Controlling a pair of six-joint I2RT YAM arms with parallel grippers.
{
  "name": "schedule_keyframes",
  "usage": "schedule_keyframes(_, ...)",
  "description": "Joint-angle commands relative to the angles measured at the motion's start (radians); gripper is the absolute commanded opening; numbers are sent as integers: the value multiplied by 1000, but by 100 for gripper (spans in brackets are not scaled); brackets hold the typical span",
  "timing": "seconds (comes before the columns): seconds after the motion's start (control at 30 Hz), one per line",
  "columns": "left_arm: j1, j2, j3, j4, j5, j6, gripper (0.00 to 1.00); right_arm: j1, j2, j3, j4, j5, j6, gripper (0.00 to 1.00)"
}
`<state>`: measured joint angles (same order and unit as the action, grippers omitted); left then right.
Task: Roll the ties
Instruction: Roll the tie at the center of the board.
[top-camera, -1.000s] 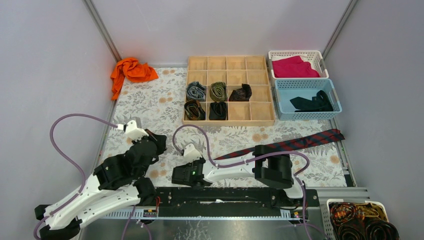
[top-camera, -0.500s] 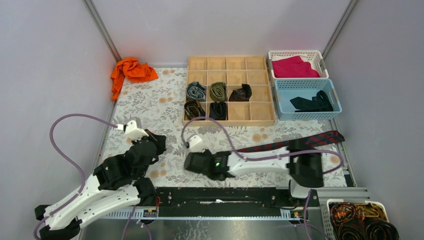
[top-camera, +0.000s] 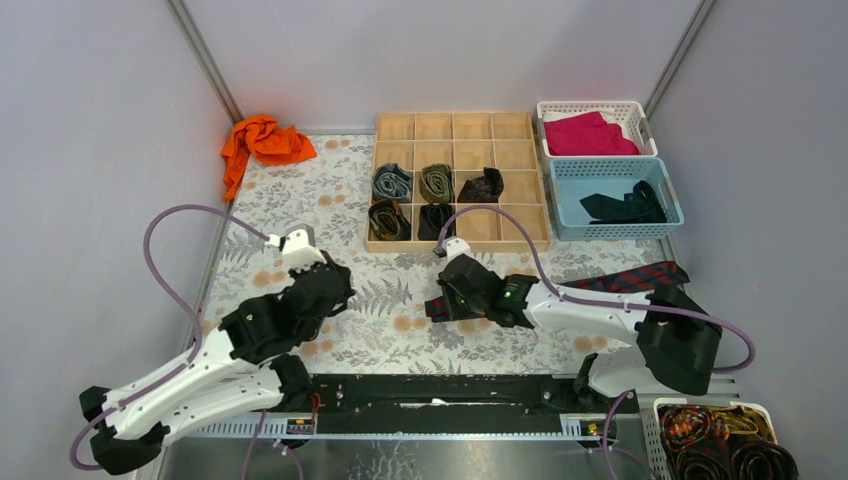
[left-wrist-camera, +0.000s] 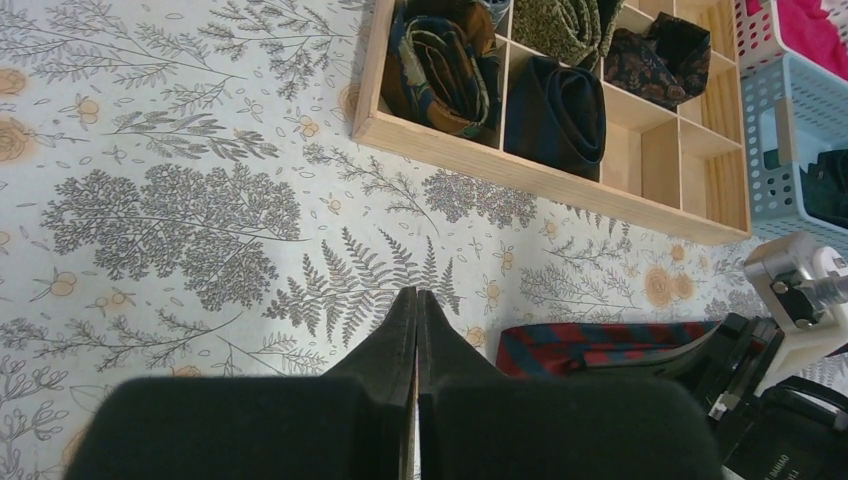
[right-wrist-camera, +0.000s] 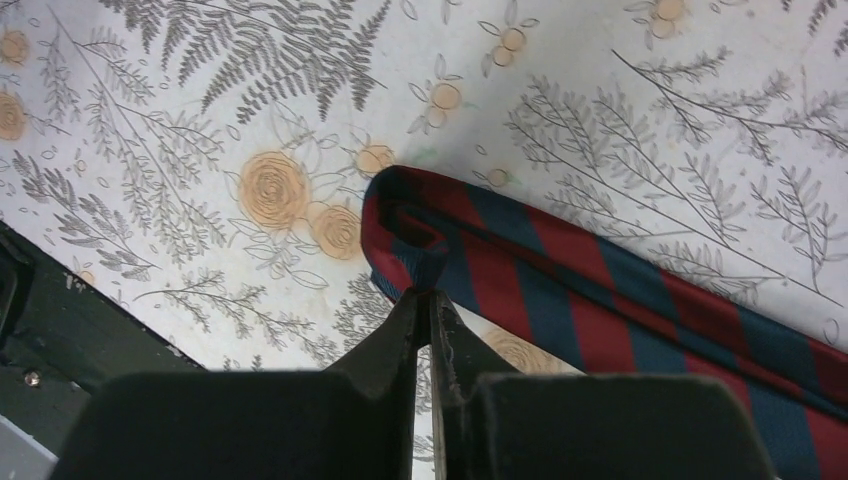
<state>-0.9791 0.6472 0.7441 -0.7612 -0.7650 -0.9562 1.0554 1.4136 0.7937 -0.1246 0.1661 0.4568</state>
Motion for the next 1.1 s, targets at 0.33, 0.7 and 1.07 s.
schedule_keyframes(0.33,7,397,-21,504,223,168,0,-105,-106,-141,-58,38,37,9)
schedule_keyframes(0.7,54,767,-37,830,403,239,0,-113,-75,-133,-124,142,40,10)
schedule_keyframes(1.07,113,913,-10,985,574,284,0,-126,-50,-109,-195,268,60,38)
